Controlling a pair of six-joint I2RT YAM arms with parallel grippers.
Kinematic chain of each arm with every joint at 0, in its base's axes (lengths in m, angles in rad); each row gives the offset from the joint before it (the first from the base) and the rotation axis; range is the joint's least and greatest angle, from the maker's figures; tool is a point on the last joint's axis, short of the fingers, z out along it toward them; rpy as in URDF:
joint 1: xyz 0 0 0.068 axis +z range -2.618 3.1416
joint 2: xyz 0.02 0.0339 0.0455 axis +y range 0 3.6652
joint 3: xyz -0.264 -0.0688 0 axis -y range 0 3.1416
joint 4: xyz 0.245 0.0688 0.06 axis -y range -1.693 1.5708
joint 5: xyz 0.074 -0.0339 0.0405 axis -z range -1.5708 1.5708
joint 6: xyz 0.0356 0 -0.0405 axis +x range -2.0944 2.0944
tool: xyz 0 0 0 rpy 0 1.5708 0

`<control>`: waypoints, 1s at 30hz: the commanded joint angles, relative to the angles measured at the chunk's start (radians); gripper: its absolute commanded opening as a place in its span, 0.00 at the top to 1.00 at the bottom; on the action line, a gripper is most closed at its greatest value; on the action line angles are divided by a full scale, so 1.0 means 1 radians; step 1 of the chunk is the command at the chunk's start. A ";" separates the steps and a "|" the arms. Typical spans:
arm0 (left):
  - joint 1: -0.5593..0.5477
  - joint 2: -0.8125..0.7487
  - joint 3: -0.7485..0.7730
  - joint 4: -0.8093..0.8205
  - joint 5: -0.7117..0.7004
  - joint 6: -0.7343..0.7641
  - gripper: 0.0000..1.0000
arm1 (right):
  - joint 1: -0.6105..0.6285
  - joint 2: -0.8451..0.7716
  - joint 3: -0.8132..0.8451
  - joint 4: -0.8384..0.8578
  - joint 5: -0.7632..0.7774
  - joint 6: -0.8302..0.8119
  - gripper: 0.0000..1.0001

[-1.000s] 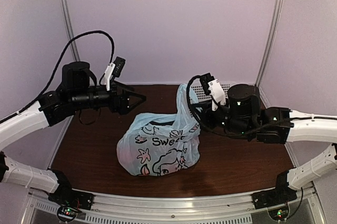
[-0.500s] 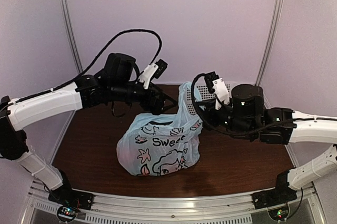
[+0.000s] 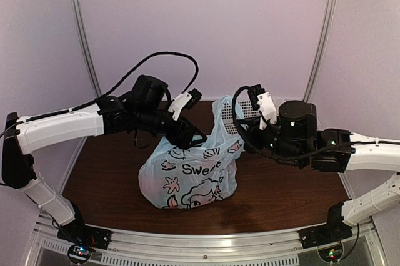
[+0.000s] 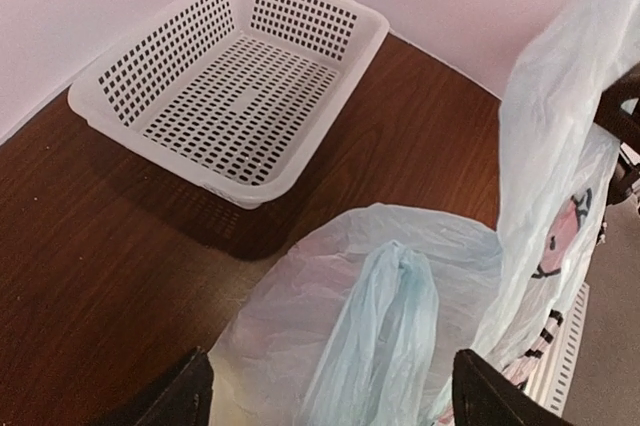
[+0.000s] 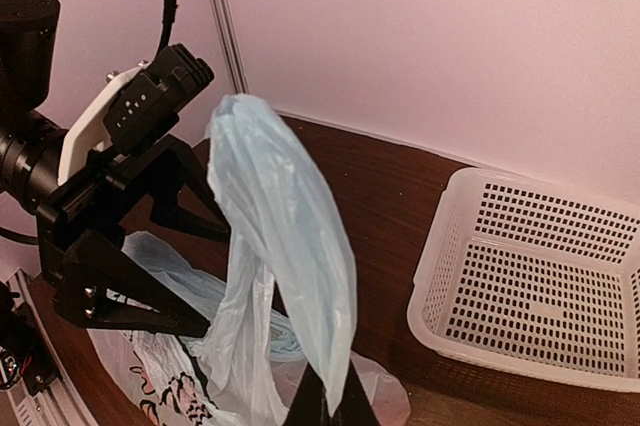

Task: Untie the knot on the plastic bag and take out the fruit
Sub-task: Untie the bag handles from the takeout bag.

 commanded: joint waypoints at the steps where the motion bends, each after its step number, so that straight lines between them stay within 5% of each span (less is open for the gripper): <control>1: -0.008 0.002 -0.025 0.026 0.045 -0.014 0.21 | -0.008 -0.022 -0.017 -0.011 0.030 0.010 1.00; 9: -0.006 -0.022 -0.044 0.053 0.045 -0.027 0.82 | -0.010 -0.027 -0.020 -0.018 0.041 0.020 1.00; 14: -0.002 -0.061 -0.053 0.064 0.030 -0.048 1.00 | -0.011 -0.045 -0.018 -0.019 0.051 0.035 1.00; 18: 0.002 -0.100 -0.058 0.068 0.017 -0.062 0.96 | -0.011 -0.047 -0.018 -0.013 0.061 0.038 1.00; 20: 0.005 -0.113 -0.062 0.066 0.023 -0.062 0.69 | -0.013 -0.041 -0.016 -0.013 0.061 0.037 1.00; 30: 0.048 -0.070 -0.080 0.047 0.101 -0.094 0.39 | -0.013 -0.024 -0.011 -0.016 0.046 0.047 1.00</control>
